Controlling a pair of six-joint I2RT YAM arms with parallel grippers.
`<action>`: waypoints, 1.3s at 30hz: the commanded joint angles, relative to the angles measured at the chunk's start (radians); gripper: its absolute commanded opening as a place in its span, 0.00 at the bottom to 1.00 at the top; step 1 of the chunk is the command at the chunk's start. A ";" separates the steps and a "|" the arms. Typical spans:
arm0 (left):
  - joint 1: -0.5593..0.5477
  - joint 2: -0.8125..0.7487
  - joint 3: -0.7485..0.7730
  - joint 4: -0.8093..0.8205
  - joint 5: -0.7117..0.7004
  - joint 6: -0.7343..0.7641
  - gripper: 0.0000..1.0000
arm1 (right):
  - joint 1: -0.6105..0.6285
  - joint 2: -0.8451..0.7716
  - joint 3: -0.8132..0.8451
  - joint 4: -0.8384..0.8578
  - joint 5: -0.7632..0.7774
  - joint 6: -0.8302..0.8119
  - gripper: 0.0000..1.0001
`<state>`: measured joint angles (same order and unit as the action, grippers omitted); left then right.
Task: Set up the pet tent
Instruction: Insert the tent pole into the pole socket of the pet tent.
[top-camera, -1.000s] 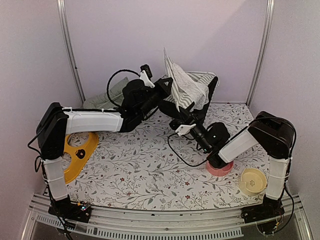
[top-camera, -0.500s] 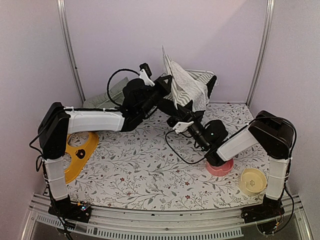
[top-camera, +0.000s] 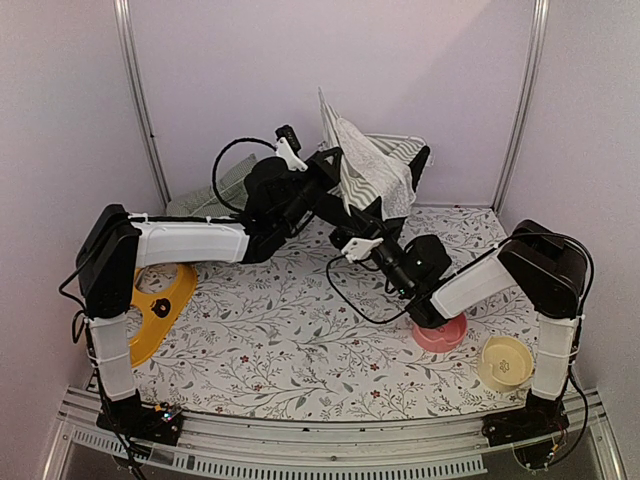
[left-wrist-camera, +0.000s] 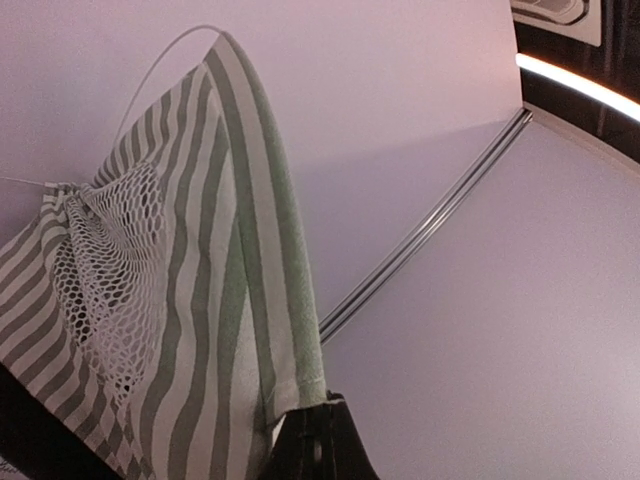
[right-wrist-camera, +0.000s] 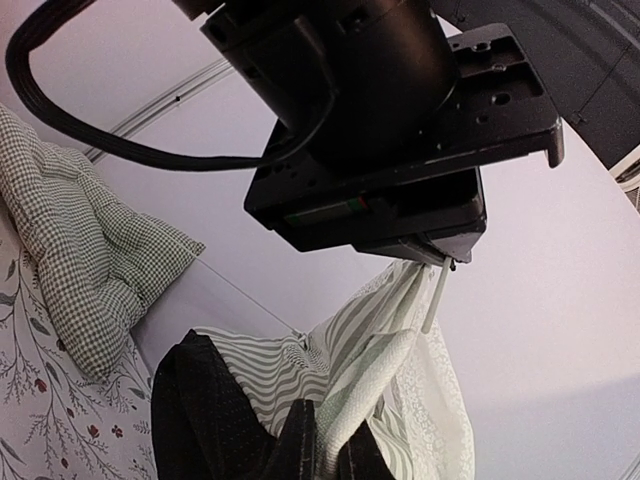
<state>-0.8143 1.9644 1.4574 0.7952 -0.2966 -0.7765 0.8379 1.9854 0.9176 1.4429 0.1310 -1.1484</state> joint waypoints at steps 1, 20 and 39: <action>0.091 -0.057 0.020 0.209 -0.109 0.055 0.00 | 0.042 -0.006 -0.019 -0.082 -0.050 0.045 0.00; 0.091 -0.070 -0.009 0.208 -0.095 0.066 0.00 | 0.028 -0.056 -0.006 -0.127 -0.054 0.121 0.00; 0.092 -0.053 0.004 0.182 -0.082 0.069 0.00 | 0.028 -0.076 0.009 -0.159 -0.055 0.107 0.00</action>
<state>-0.8001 1.9640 1.4269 0.8341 -0.2958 -0.7593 0.8379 1.9331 0.9249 1.3388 0.1326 -1.0458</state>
